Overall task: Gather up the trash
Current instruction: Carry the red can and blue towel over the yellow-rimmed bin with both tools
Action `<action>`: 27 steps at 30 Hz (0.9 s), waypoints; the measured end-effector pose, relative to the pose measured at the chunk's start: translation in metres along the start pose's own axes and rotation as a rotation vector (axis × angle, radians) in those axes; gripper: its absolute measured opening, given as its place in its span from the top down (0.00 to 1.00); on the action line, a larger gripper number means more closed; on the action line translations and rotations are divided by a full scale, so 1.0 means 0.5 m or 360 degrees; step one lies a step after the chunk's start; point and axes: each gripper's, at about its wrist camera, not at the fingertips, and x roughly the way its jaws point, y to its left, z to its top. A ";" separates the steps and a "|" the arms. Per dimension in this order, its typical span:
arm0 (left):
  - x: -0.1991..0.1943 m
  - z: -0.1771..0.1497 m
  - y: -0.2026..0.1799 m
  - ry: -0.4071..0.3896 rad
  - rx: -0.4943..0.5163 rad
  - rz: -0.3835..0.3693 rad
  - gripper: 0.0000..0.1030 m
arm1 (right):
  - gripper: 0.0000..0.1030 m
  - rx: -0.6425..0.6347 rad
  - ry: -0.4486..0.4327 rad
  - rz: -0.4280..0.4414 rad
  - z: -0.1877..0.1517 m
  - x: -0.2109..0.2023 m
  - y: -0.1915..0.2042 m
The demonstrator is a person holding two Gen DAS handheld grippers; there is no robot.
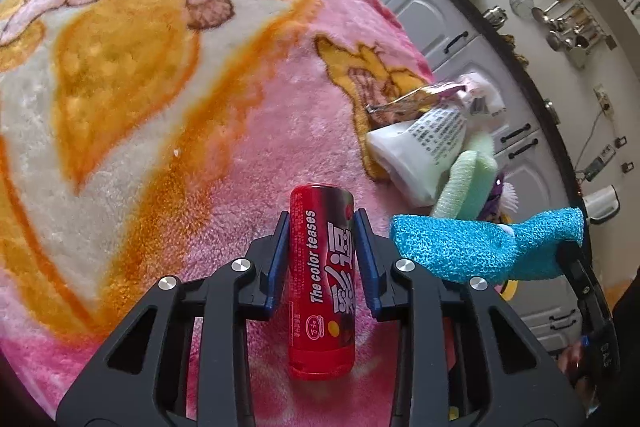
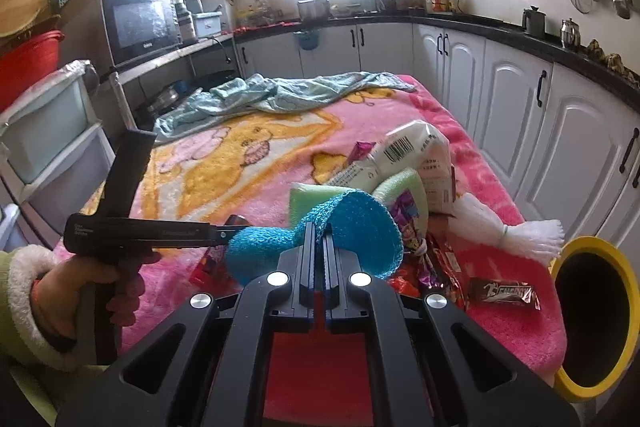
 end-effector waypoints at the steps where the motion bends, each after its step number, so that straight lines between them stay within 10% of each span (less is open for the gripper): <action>1: -0.008 0.002 -0.001 -0.0016 0.0007 -0.0013 0.77 | 0.97 -0.0004 -0.0008 0.0002 0.002 -0.004 0.001; 15: -0.157 0.022 -0.131 -0.0393 0.0319 -0.0141 0.77 | 0.97 0.0016 -0.0170 0.0026 0.035 -0.114 -0.006; 27: -0.121 0.031 -0.310 -0.0391 0.0562 -0.0319 0.77 | 0.97 0.0159 -0.0353 -0.0237 0.036 -0.239 -0.111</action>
